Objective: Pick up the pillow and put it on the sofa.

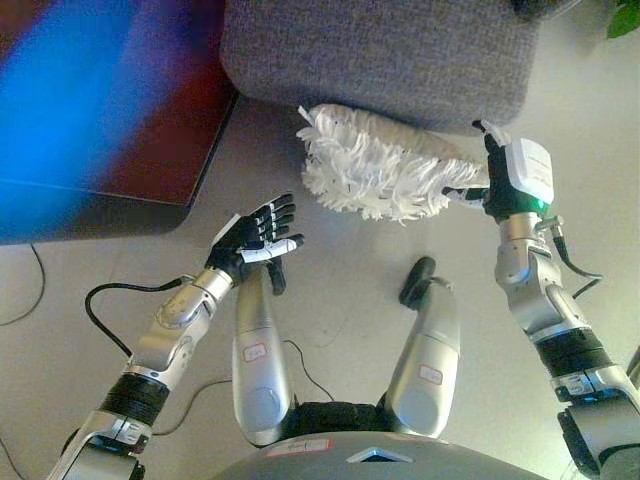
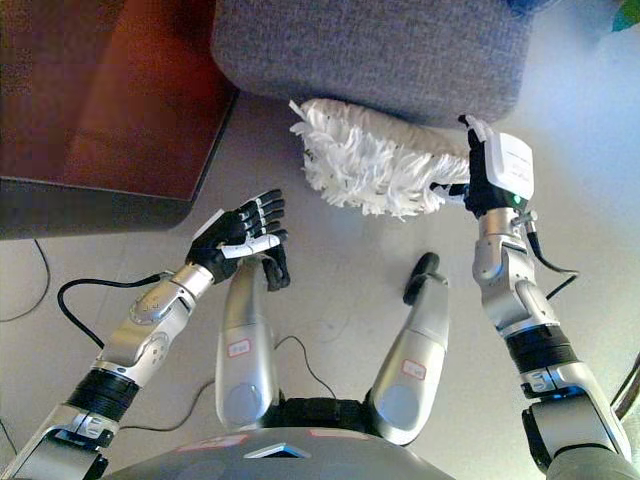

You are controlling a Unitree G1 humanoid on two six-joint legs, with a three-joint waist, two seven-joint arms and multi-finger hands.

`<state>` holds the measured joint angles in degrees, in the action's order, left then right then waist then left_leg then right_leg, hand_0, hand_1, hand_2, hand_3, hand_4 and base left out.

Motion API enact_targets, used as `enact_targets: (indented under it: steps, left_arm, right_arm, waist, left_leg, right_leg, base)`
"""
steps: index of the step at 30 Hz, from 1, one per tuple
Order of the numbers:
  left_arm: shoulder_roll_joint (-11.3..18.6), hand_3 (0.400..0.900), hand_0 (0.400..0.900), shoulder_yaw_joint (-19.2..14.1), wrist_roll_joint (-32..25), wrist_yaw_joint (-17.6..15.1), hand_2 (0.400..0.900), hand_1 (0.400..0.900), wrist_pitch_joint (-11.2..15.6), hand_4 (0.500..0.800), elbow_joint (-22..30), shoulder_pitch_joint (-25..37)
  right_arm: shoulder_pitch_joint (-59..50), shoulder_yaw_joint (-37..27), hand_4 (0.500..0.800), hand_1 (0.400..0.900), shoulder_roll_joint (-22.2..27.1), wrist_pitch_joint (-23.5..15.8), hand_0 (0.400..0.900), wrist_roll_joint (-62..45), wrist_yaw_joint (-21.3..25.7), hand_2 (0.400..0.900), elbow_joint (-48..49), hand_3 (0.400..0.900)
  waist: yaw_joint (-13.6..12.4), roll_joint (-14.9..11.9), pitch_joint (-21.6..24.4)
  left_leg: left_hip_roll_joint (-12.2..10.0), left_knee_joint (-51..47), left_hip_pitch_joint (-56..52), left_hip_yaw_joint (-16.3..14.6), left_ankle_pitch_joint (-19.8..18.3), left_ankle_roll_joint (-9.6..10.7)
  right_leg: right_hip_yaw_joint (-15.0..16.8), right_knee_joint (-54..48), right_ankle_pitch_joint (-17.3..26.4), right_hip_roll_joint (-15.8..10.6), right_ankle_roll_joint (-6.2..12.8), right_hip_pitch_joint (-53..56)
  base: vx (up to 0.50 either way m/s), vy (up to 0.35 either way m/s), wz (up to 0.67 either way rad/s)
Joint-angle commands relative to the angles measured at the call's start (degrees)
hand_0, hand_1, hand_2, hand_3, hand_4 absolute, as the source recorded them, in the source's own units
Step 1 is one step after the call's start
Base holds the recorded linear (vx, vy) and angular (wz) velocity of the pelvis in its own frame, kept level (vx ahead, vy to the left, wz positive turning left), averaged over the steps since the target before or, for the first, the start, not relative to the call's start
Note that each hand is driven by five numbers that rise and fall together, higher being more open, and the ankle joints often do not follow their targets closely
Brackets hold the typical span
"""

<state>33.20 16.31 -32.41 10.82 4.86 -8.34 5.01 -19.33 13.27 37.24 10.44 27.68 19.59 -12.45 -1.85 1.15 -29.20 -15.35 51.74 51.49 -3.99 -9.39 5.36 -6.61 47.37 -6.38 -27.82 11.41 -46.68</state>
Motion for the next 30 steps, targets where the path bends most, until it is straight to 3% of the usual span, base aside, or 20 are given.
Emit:
enact_targets:
  steps: [1,2,4,18,21,23,27,28,29,30]
  left_arm:
    - [1.38,0.900,0.900,-1.11,-3.13,1.15,0.900,0.900,6.37,0.800,7.64,-0.01]
    - [1.43,0.900,0.900,-1.26,-3.46,1.36,0.900,0.900,6.64,0.800,7.92,-0.09]
    - [1.69,0.900,0.900,-1.21,-4.28,1.23,0.900,0.900,7.05,0.800,8.52,0.18]
    - [0.78,0.900,0.900,1.80,-10.47,2.93,0.900,0.900,7.41,0.800,10.32,2.96]
    - [0.29,0.900,0.900,2.38,-11.84,3.06,0.900,0.900,6.90,0.800,10.33,3.36]
    - [-0.19,0.900,0.900,3.01,-12.65,3.35,0.900,0.900,6.75,0.800,10.22,3.82]
    - [-1.40,0.900,0.900,4.67,-12.89,3.43,0.900,0.900,6.62,0.800,9.73,4.26]
    - [-1.54,0.900,0.900,5.01,-12.75,3.03,0.900,0.900,6.38,0.800,9.71,4.31]
    - [-1.51,0.900,0.900,5.33,-13.05,2.47,0.900,0.900,6.37,0.800,9.57,4.24]
    - [-1.55,0.900,0.900,5.53,-13.25,2.66,0.900,0.900,6.58,0.800,9.08,4.21]
  right_arm:
    - [-5.26,-1.47,0.800,0.900,4.13,0.63,0.900,1.20,4.89,0.900,-0.90,0.900]
    - [-6.12,-1.47,0.800,0.900,4.26,0.91,0.900,1.54,5.12,0.900,-1.46,0.900]
    - [-9.01,-1.14,0.800,0.900,5.00,1.78,0.900,1.20,5.12,0.900,-3.53,0.900]
    - [-30.44,8.64,0.800,0.900,7.71,9.08,0.900,-0.98,2.99,0.900,-22.87,0.900]
    - [-33.58,10.81,0.800,0.900,6.47,13.25,0.900,-0.63,-0.24,0.900,-26.48,0.900]
    - [-34.96,12.33,0.800,0.900,5.98,14.49,0.900,-2.66,0.13,0.900,-29.31,0.900]
    - [-38.21,15.47,0.800,0.900,4.57,20.07,0.900,-2.86,-6.28,0.900,-34.84,0.900]
    - [-38.59,16.05,0.635,0.625,4.27,20.92,0.625,-2.86,-7.31,0.625,-35.92,0.625]
    - [-39.20,16.43,0.500,0.400,4.07,22.48,0.400,-3.45,-8.71,0.400,-36.78,0.400]
    - [-39.46,16.42,0.500,0.400,3.54,22.91,0.400,-4.06,-9.24,0.400,-38.26,0.400]
  waist:
    - [-1.63,1.15,1.17]
    - [-1.90,1.51,0.85]
    - [-2.39,2.07,0.33]
    - [-6.78,4.28,-0.60]
    - [-7.62,4.24,-0.60]
    - [-7.99,4.36,-0.60]
    - [-8.89,4.98,-0.60]
    - [-9.07,5.13,-0.60]
    - [-9.19,5.11,-0.60]
    - [-9.33,5.15,-0.60]
  left_leg:
    - [-5.86,0.89,-1.41,6.92,-3.88,2.46]
    - [-6.01,3.06,-0.85,7.38,-6.10,2.84]
    - [-5.81,6.20,2.30,8.33,-7.02,2.94]
    - [-2.42,17.35,19.10,13.18,-7.48,2.55]
    - [-1.95,19.14,20.31,13.95,-7.68,2.62]
    - [-1.61,19.73,20.51,13.99,-7.86,2.46]
    - [-0.61,20.21,20.65,13.71,-7.78,2.24]
    - [-0.44,20.56,20.67,13.75,-7.78,2.19]
    - [-0.34,20.89,20.71,13.77,-7.74,2.18]
    - [-0.37,20.92,20.60,13.78,-7.61,2.18]
  right_leg:
    - [5.98,2.10,3.77,-2.49,-0.01,-5.72]
    - [6.40,4.60,1.61,-2.73,0.51,-6.50]
    - [7.33,7.51,0.91,-3.13,0.54,-9.68]
    - [9.48,18.58,-1.27,-4.58,-1.11,-25.76]
    - [9.97,20.31,-1.88,-4.63,-1.37,-26.90]
    - [9.91,20.81,-2.17,-4.85,-1.54,-27.03]
    - [9.93,21.72,-2.52,-5.25,-1.82,-26.89]
    - [10.11,22.26,-2.67,-5.38,-1.88,-26.93]
    - [10.26,22.75,-2.79,-5.44,-1.91,-26.98]
    - [10.33,22.89,-2.83,-5.55,-1.94,-26.85]
  base:
    - [0.05,0.103,0.07]
    - [0.05,0.097,0.06]
    - [0.00,0.097,0.07]
    - [-0.03,0.064,0.12]
    - [0.04,0.055,0.07]
    - [0.03,0.057,0.09]
    - [0.03,0.072,0.09]
    - [0.04,0.067,0.08]
    - [0.05,0.064,0.08]
    - [0.04,0.051,0.08]
